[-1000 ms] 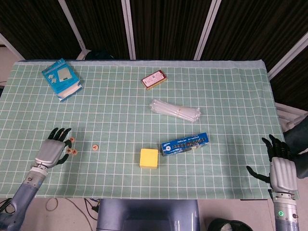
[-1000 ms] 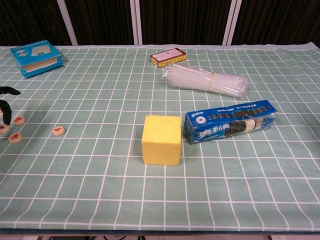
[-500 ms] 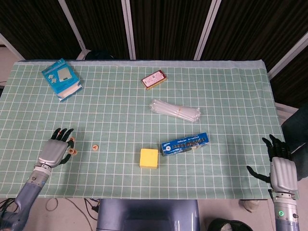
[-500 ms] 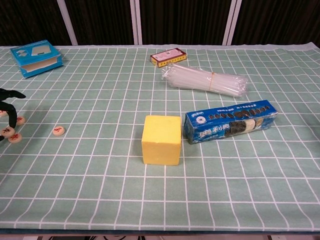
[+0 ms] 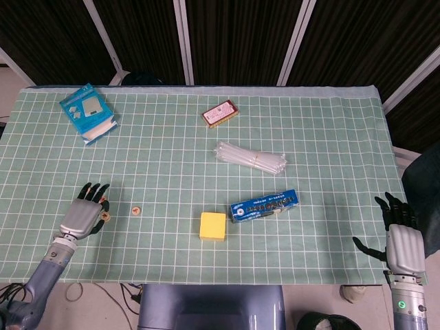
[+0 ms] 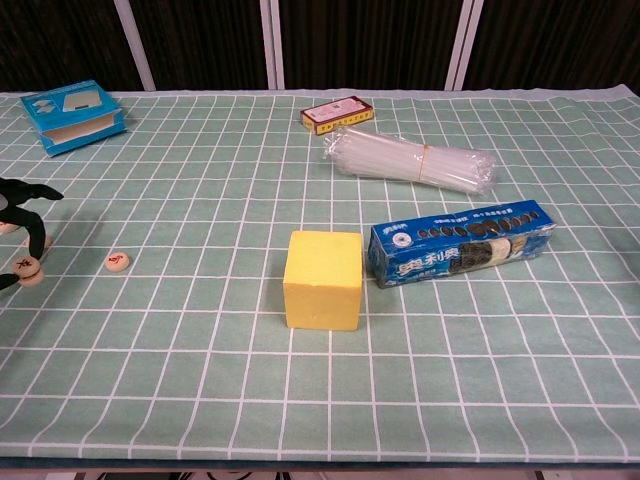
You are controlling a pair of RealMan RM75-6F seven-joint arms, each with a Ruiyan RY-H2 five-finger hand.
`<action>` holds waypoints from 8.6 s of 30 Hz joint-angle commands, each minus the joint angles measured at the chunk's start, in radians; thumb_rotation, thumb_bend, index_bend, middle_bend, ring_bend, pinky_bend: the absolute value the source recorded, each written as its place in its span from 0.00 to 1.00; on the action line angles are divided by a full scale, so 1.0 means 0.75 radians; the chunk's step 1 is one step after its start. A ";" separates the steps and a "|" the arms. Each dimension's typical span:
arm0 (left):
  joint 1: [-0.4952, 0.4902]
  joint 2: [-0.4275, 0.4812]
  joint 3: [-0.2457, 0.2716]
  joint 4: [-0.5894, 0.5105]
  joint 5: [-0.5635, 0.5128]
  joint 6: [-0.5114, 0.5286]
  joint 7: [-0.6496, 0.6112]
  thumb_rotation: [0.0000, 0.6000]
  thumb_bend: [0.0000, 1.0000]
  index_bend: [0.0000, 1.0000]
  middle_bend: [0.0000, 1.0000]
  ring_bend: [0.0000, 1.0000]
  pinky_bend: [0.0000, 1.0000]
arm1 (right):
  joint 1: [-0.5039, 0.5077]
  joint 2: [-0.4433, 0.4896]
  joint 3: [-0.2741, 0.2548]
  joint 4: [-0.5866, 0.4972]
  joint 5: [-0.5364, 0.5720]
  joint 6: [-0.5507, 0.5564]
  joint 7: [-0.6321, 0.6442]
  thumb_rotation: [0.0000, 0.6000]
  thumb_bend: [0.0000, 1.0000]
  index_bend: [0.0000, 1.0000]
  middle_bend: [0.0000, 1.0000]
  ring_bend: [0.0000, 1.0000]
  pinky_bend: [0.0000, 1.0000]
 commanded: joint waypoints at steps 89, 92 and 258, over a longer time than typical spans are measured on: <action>-0.002 -0.027 0.030 0.000 0.013 0.039 0.113 1.00 0.29 0.44 0.05 0.00 0.00 | 0.003 -0.003 0.009 -0.014 0.041 -0.010 -0.022 1.00 0.27 0.12 0.05 0.00 0.00; 0.000 -0.024 0.032 -0.003 0.014 0.041 0.115 1.00 0.29 0.45 0.05 0.00 0.00 | 0.003 -0.002 0.010 -0.016 0.045 -0.012 -0.020 1.00 0.27 0.12 0.05 0.00 0.00; -0.037 0.048 0.090 -0.142 -0.031 0.160 0.291 1.00 0.34 0.50 0.08 0.00 0.00 | 0.001 -0.009 0.029 -0.044 0.116 -0.010 -0.057 1.00 0.27 0.12 0.05 0.00 0.00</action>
